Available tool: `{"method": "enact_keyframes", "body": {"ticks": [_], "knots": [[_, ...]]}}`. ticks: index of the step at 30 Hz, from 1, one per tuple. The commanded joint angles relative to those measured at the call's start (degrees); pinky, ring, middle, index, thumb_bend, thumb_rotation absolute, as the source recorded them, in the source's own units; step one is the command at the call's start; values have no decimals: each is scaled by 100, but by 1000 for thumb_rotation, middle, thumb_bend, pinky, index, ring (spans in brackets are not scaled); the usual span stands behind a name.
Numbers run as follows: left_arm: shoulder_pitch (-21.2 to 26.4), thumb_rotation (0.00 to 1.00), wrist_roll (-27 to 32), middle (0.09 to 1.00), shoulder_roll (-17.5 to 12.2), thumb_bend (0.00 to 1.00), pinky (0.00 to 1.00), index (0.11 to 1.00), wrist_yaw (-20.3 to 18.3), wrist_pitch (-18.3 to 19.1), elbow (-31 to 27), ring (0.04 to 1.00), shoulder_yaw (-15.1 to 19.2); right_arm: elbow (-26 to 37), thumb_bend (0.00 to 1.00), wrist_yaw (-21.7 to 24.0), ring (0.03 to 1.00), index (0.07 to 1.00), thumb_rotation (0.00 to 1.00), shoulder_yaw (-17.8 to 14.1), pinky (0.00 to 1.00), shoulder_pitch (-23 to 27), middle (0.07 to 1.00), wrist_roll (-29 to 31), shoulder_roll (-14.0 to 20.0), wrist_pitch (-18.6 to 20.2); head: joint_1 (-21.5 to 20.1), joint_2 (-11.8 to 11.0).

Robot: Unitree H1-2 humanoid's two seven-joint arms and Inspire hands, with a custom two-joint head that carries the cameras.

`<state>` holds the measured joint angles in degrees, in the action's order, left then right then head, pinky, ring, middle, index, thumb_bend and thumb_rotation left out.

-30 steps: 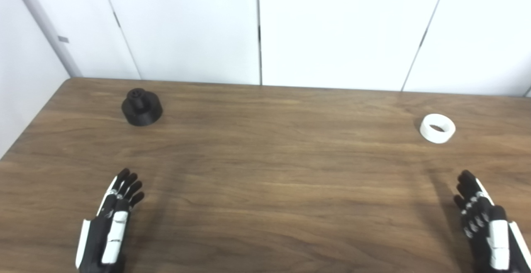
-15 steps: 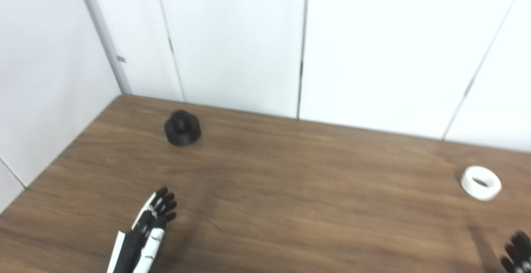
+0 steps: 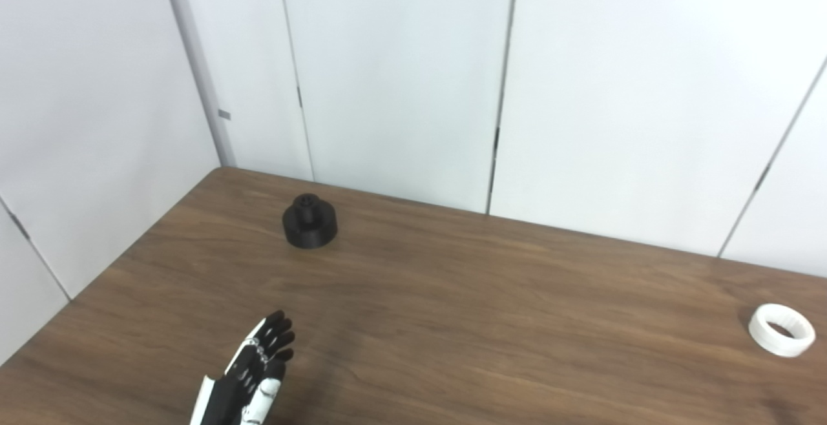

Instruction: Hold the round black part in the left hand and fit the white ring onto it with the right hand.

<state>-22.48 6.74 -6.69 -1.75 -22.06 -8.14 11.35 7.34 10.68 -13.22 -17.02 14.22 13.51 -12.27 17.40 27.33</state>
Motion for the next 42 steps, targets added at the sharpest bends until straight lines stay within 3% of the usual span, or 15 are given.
{"method": "enact_keyframes", "body": {"ticks": [1,12,14,15,18,20,25,30,34,36,39,42], "knots": [[-15,663,-112,895,129,611,833,901,-8,128,40,875,-158,-228,637,-16,1000,964,1000,-4,1000,-8,992,14,20,-12,39,39],[11,615,-286,895,108,614,833,908,141,246,-24,876,-218,-231,605,20,1000,967,1000,-15,1000,32,984,198,46,5,75,237],[32,464,-319,902,78,585,835,924,151,280,12,883,-211,-217,611,-6,1000,968,1000,11,1000,41,983,153,18,4,2,237],[42,435,-451,903,73,582,835,926,189,308,-17,884,-203,-212,612,-26,1000,969,1000,22,1000,47,984,115,5,10,-49,249],[112,384,-737,917,65,613,836,948,283,399,-210,887,-170,-243,632,-68,1000,975,1000,43,1000,75,995,30,-22,-5,-143,272],[203,414,-1008,917,11,654,854,956,363,609,-418,886,-128,-249,635,-105,1000,973,1000,52,1000,83,995,-26,-43,2,-185,269],[556,362,-1340,942,-386,707,874,973,310,1640,-1138,922,59,-151,620,-175,1000,975,1000,77,1000,34,990,-78,-111,35,-219,288],[1346,294,-1515,990,-1161,781,934,987,65,2836,-1665,976,401,-105,612,-222,1000,969,1000,93,1000,-11,989,-202,-134,-5,-185,310],[1835,331,-1732,1000,-1789,883,942,998,-148,3528,-1704,995,452,-40,597,-184,1000,970,1000,100,1000,-55,991,-195,-124,10,-183,344],[1997,349,-1880,1000,-2009,910,952,1000,-229,3759,-1656,999,409,-11,600,-180,1000,971,1000,102,1000,-73,993,-175,-125,36,-196,350],[2182,398,-2160,995,-2248,959,826,1000,-288,3861,-1499,943,298,-2,609,-181,1000,969,1000,108,1000,-90,993,-197,-118,41,-213,361],[2349,488,-2673,1000,-2495,986,952,1000,-288,3778,-1198,989,84,21,622,-204,1000,960,1000,107,1000,-105,986,-225,-129,53,-223,369]]}}
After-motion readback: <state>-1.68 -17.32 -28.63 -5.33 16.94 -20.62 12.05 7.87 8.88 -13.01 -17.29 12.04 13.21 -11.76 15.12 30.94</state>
